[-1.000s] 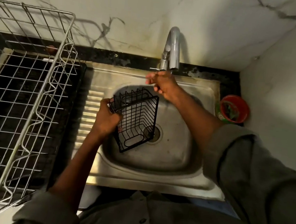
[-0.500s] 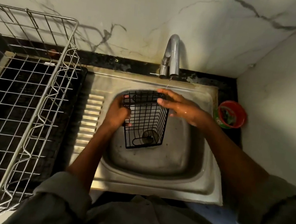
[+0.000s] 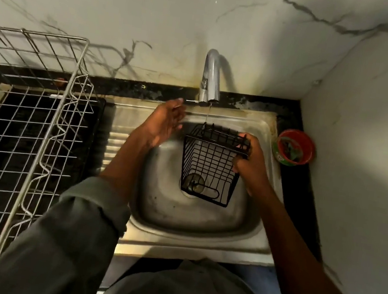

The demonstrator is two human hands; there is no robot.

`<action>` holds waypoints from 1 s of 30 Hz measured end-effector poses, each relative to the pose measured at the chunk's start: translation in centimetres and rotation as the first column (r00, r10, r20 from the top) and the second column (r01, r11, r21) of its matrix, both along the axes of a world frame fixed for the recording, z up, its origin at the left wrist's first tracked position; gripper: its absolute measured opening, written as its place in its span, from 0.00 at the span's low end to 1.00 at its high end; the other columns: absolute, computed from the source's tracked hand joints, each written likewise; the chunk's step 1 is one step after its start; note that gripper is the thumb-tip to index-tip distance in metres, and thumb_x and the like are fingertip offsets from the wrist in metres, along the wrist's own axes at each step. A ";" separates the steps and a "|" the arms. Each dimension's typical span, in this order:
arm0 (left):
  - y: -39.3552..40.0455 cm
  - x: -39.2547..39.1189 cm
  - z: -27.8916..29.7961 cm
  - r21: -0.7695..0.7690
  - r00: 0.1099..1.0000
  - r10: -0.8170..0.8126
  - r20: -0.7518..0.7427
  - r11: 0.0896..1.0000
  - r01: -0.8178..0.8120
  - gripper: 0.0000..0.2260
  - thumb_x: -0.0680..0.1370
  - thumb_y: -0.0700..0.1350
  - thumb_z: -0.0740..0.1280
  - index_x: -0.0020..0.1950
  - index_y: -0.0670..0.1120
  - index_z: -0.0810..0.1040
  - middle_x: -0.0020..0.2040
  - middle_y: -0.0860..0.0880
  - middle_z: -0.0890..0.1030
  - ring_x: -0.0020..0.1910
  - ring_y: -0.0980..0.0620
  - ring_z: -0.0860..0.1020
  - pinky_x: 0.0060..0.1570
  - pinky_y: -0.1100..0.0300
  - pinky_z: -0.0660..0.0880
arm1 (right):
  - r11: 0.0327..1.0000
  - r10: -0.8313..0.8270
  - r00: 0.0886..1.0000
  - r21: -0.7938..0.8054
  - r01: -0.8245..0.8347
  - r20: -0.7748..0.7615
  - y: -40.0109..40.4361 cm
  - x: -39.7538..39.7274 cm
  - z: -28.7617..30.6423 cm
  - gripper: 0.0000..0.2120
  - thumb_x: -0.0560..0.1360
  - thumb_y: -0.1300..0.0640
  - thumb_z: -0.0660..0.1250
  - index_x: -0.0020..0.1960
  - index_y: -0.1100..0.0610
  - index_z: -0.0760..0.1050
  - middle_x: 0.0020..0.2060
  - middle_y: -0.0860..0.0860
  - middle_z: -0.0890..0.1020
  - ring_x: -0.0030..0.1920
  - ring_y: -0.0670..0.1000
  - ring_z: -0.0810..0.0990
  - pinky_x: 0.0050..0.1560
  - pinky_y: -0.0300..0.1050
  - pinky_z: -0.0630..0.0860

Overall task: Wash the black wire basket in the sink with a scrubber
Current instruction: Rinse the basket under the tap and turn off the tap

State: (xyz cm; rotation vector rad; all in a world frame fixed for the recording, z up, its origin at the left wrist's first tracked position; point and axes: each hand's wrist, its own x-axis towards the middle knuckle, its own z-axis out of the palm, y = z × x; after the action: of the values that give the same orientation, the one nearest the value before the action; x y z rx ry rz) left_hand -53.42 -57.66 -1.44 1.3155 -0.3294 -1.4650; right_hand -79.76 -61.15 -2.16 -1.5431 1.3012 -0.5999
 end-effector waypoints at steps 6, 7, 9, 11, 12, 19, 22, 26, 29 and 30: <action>-5.9 -1.1 -0.6 0.092 0.892 0.321 -0.319 0.947 -0.308 0.28 0.84 0.62 0.58 0.66 0.36 0.72 0.71 0.33 0.76 0.69 0.37 0.78 0.73 0.46 0.72 | 0.980 -0.183 0.982 0.087 0.179 0.035 1.7 0.7 -0.5 0.38 0.67 0.74 0.64 0.54 0.29 0.71 0.46 0.43 0.80 0.43 0.46 0.81 0.39 0.49 0.79; -6.2 -1.4 -0.7 0.086 0.882 0.347 -0.320 0.937 -0.338 0.28 0.84 0.61 0.59 0.68 0.36 0.71 0.70 0.34 0.77 0.68 0.37 0.78 0.73 0.47 0.70 | 0.972 -0.216 0.975 0.101 0.210 0.051 1.8 0.6 -0.6 0.37 0.66 0.75 0.64 0.57 0.33 0.71 0.48 0.42 0.80 0.45 0.46 0.81 0.41 0.50 0.80; -6.4 -1.9 -0.6 0.071 0.923 0.333 -0.193 0.943 -0.325 0.24 0.85 0.58 0.59 0.67 0.38 0.74 0.64 0.37 0.81 0.62 0.42 0.80 0.68 0.50 0.72 | 0.960 -0.261 0.963 0.120 0.252 0.069 1.9 0.0 -1.1 0.37 0.65 0.74 0.64 0.64 0.41 0.70 0.54 0.41 0.81 0.52 0.47 0.82 0.45 0.49 0.81; -6.4 -2.4 -0.6 0.050 0.969 0.248 -0.022 0.968 -0.247 0.23 0.86 0.58 0.56 0.65 0.40 0.77 0.58 0.41 0.84 0.60 0.43 0.81 0.65 0.48 0.73 | 0.951 -0.290 0.954 0.136 0.279 0.072 1.8 -0.5 -1.3 0.36 0.62 0.69 0.65 0.67 0.46 0.71 0.58 0.43 0.81 0.56 0.50 0.82 0.45 0.51 0.80; -6.4 -2.4 -0.2 0.050 0.982 0.178 0.069 0.982 -0.182 0.25 0.87 0.59 0.55 0.69 0.41 0.77 0.62 0.41 0.84 0.64 0.42 0.81 0.68 0.47 0.72 | 0.945 -0.307 0.949 0.141 0.296 0.068 1.6 -0.7 -1.5 0.36 0.61 0.67 0.65 0.68 0.47 0.71 0.58 0.43 0.81 0.56 0.52 0.82 0.45 0.52 0.80; -4.4 -0.6 1.6 0.018 0.868 -0.142 0.476 0.988 0.152 0.12 0.81 0.49 0.66 0.62 0.47 0.81 0.61 0.43 0.85 0.61 0.45 0.83 0.60 0.52 0.77 | 0.926 -0.354 0.926 0.187 0.328 0.132 1.9 -1.5 -2.0 0.34 0.60 0.65 0.63 0.65 0.48 0.73 0.55 0.54 0.83 0.45 0.52 0.80 0.38 0.47 0.75; 0.6 -1.8 1.2 0.047 0.782 0.045 0.621 0.994 -0.094 0.05 0.82 0.45 0.65 0.48 0.49 0.80 0.47 0.41 0.85 0.52 0.40 0.83 0.51 0.51 0.75 | 0.907 -0.414 0.897 0.162 0.390 0.157 2.7 -1.7 -0.5 0.29 0.63 0.63 0.66 0.64 0.50 0.74 0.50 0.54 0.84 0.43 0.52 0.83 0.37 0.47 0.79; 7.2 -7.6 2.7 0.197 0.920 0.052 0.388 0.971 -0.138 0.20 0.86 0.58 0.57 0.54 0.45 0.80 0.45 0.42 0.87 0.47 0.41 0.85 0.48 0.51 0.76 | 0.920 -0.392 0.901 0.078 0.384 0.188 5.0 -0.7 1.4 0.40 0.60 0.57 0.77 0.70 0.51 0.68 0.59 0.48 0.82 0.58 0.49 0.82 0.57 0.49 0.82; 8.8 -11.0 4.9 0.197 0.990 0.124 -0.066 0.974 -0.109 0.26 0.87 0.62 0.46 0.58 0.45 0.76 0.51 0.39 0.87 0.49 0.43 0.86 0.54 0.51 0.78 | 0.948 -0.271 0.953 -0.134 0.289 0.138 7.7 0.5 1.6 0.44 0.59 0.49 0.81 0.71 0.50 0.67 0.64 0.50 0.77 0.65 0.52 0.77 0.65 0.54 0.77; 8.9 -11.4 5.5 0.183 0.969 0.187 -0.162 0.971 -0.156 0.26 0.88 0.61 0.46 0.56 0.45 0.76 0.49 0.40 0.87 0.47 0.44 0.87 0.51 0.52 0.80 | 0.953 -0.220 0.970 -0.190 0.237 0.106 8.9 0.9 1.6 0.43 0.59 0.50 0.82 0.71 0.50 0.68 0.64 0.51 0.76 0.65 0.52 0.77 0.65 0.53 0.77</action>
State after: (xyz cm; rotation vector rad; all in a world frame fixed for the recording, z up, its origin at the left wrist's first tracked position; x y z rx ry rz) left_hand -64.78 -48.76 4.01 1.2998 0.0275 -1.4743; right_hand -78.88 -52.29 -0.57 -1.5200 1.3995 -0.9598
